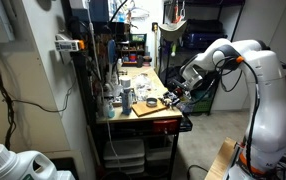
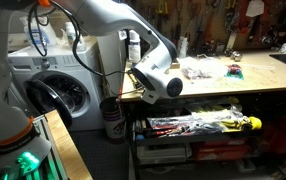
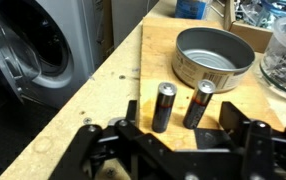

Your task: Pick up the two batteries and put them in the silver bowl

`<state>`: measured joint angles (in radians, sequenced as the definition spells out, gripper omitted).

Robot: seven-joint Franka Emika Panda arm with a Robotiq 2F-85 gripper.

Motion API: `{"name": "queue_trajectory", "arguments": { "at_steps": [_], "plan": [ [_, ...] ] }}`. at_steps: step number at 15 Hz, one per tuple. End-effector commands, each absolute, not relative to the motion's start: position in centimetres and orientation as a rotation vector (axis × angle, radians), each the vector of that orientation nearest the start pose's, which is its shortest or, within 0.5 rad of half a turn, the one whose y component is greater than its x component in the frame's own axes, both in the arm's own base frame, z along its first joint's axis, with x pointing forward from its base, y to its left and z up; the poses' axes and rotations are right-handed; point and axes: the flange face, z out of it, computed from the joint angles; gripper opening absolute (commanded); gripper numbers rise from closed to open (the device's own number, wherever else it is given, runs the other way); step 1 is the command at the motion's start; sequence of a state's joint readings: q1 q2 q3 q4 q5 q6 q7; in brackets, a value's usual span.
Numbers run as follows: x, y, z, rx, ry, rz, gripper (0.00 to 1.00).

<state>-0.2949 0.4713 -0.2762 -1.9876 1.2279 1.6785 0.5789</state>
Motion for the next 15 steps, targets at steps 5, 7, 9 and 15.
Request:
{"name": "queue_trajectory", "arguments": {
  "at_steps": [5, 7, 9, 15],
  "plan": [
    [52.66, -22.35, 23.46, -1.229, 1.598, 0.799, 0.90],
    [52.84, -22.29, 23.57, -1.228, 1.594, 0.811, 0.88],
    [52.98, -22.30, 23.54, -1.226, 1.599, 0.822, 0.81],
    [53.05, -22.41, 23.08, -1.215, 1.620, 0.839, 0.59]
  ]
}}
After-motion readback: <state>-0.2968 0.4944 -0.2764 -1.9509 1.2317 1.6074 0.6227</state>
